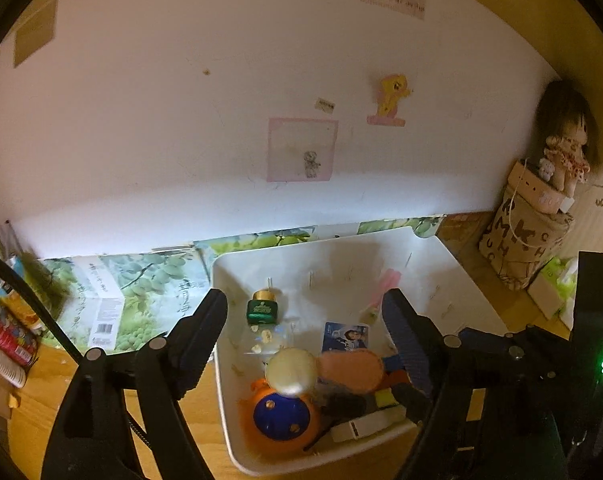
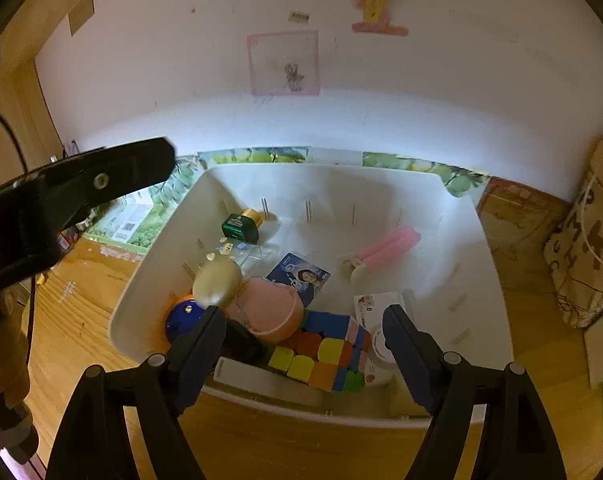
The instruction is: Organize rigid objects
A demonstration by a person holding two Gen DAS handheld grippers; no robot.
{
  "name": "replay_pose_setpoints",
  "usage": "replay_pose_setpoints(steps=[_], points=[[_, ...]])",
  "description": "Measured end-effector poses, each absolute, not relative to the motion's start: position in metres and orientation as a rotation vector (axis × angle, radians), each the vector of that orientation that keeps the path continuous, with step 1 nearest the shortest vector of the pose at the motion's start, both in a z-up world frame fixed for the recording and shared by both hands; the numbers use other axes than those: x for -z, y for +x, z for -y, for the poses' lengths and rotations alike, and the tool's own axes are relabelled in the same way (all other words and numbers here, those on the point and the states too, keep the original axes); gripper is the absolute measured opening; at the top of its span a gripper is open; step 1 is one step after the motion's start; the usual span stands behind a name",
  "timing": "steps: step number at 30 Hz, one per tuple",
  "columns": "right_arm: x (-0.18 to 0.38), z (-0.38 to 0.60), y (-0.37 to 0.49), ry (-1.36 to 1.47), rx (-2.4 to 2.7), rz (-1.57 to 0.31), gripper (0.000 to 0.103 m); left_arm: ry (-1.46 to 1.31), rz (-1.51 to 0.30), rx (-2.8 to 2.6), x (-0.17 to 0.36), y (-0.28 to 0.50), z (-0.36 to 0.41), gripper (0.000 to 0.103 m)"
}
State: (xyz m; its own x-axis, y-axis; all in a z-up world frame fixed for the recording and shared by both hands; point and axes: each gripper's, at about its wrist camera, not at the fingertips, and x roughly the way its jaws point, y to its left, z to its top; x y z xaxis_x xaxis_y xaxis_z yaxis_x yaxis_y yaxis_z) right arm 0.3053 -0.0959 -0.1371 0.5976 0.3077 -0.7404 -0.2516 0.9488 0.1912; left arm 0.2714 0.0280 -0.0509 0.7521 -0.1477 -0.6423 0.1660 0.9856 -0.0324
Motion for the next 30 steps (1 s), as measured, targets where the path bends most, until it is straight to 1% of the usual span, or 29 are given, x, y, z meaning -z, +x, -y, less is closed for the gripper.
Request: replay_pose_setpoints(steps=[4, 7, 14, 17, 22, 27, 30], points=[[0.122, 0.102, 0.294, 0.117, -0.312, -0.859, 0.083, 0.012, -0.684, 0.143, 0.034, 0.247, -0.037, 0.083], [0.112, 0.106, 0.282, 0.159, -0.295, -0.849, 0.086, -0.007, -0.673, 0.146, 0.022, 0.227, -0.046, 0.084], [0.104, 0.110, 0.249, 0.238, -0.247, -0.873, 0.086, -0.013, -0.677, 0.128, 0.008, 0.178, -0.065, 0.085], [0.105, 0.113, 0.229, 0.278, -0.228, -0.887, 0.088, -0.015, -0.707, 0.107, 0.011, 0.161, -0.071, 0.086], [0.112, 0.120, 0.199, 0.317, -0.204, -0.912, 0.100, -0.024, -0.783, 0.062, 0.023, 0.137, -0.075, 0.086], [0.122, 0.131, 0.171, 0.323, -0.205, -0.981, 0.100, -0.036, -0.880, 0.014, 0.039, 0.112, -0.068, 0.086], [0.126, 0.139, 0.158, 0.337, -0.206, -1.031, 0.103, -0.046, -0.936, 0.010, 0.046, 0.100, -0.057, 0.086]])
